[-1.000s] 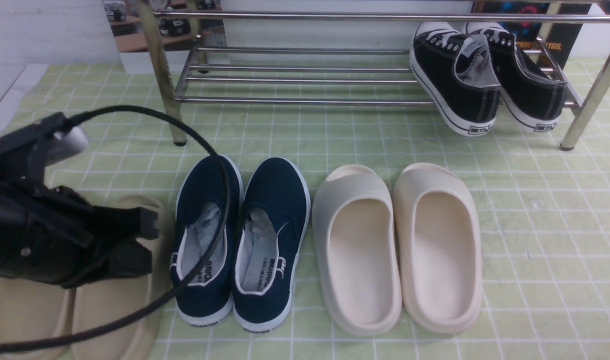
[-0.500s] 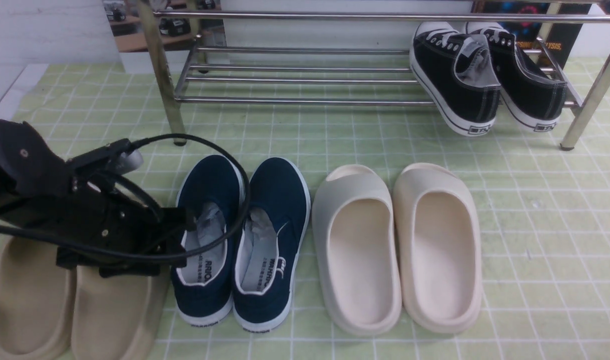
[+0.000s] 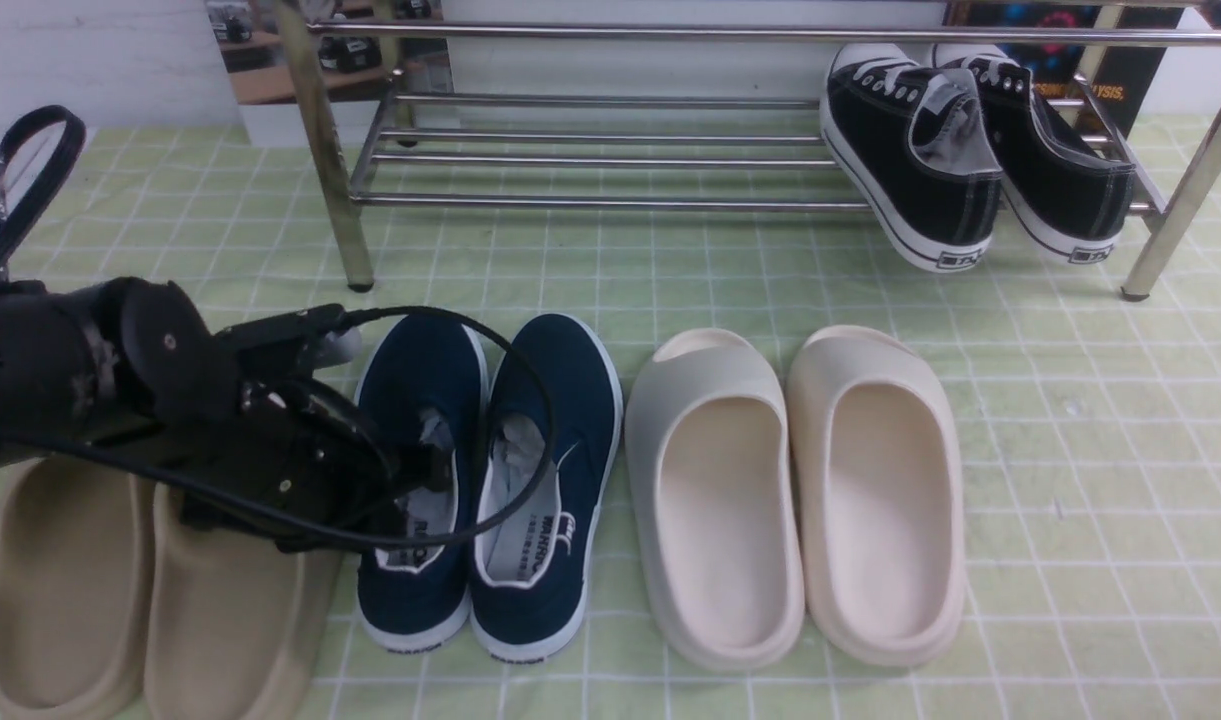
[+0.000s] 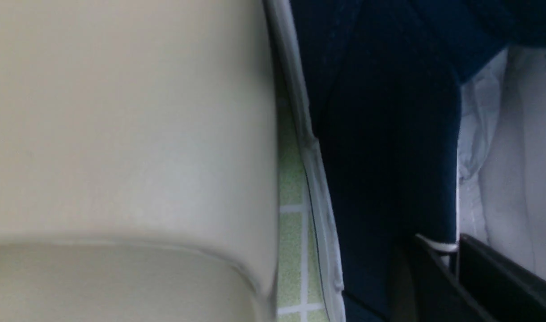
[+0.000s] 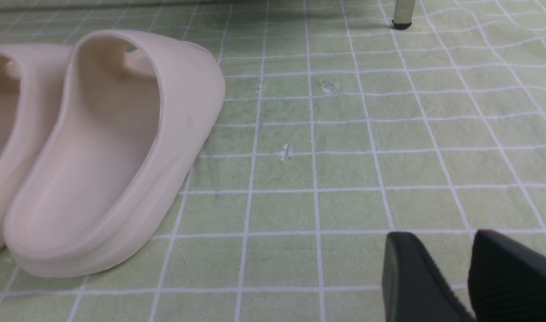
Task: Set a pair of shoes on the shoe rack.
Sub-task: Use the left arm to grab the shoe closest to it, then use the left arm to put a shoe into the shoe rack
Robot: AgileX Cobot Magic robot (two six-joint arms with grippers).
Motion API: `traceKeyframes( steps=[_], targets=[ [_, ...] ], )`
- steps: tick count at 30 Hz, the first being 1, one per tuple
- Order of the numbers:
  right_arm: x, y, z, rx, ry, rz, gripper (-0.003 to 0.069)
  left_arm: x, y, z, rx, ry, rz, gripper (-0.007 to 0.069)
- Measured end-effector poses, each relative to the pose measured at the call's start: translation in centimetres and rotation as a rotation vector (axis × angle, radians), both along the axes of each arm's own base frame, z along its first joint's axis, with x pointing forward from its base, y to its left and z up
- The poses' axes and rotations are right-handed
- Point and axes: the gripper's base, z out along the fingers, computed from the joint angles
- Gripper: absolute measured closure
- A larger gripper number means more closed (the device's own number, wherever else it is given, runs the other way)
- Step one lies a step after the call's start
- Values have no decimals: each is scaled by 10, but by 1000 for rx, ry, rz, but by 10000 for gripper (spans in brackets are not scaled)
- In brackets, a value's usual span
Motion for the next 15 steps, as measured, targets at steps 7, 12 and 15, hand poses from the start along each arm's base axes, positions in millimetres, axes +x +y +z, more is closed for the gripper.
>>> traceKeyframes(
  steps=[7, 12, 15],
  targets=[
    [0, 0, 0, 0, 0, 0, 422, 5, 0, 52, -4, -76, 29, 585],
    [0, 0, 0, 0, 0, 0, 422, 23, -5, 110, -23, -168, 4, 585],
    [0, 0, 0, 0, 0, 0, 422, 45, -11, 124, -38, -211, -2, 585]
  ],
)
